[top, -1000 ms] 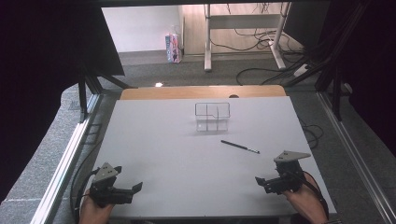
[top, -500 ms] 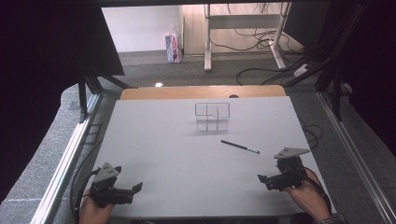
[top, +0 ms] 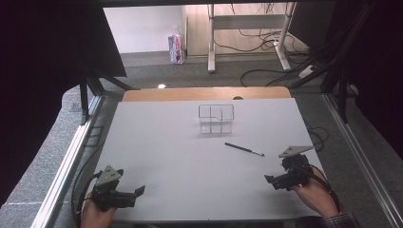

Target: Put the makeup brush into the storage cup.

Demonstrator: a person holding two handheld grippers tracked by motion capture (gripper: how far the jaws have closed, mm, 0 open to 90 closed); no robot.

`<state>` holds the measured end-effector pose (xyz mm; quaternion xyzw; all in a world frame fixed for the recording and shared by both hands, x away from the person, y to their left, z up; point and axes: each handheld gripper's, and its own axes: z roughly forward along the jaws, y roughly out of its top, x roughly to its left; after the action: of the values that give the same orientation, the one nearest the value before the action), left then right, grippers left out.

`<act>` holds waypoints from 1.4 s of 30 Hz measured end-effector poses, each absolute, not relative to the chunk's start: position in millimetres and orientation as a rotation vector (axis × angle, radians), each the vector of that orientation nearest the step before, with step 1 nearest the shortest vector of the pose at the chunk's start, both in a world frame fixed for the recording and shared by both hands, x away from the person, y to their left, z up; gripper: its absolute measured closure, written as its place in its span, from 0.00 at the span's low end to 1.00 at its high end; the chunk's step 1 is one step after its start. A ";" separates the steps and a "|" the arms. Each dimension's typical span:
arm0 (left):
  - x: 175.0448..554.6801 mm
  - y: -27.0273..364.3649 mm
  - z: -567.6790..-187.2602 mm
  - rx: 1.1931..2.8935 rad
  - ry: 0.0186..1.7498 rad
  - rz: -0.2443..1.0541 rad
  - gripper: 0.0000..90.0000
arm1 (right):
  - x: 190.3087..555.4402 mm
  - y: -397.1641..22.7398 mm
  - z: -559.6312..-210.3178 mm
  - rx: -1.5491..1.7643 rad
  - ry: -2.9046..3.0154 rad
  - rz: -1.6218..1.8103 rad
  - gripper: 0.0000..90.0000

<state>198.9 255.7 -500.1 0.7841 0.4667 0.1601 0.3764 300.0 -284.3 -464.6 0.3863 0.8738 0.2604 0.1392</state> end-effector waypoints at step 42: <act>199.0 253.1 -500.4 2.034 1.182 0.422 0.00 | 354.5 -257.1 -454.2 1.152 2.607 0.658 0.01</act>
<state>199.0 253.1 -500.4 0.7917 0.4600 0.1643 0.3668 354.5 -257.1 -454.2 0.3916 0.8860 0.2236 0.1081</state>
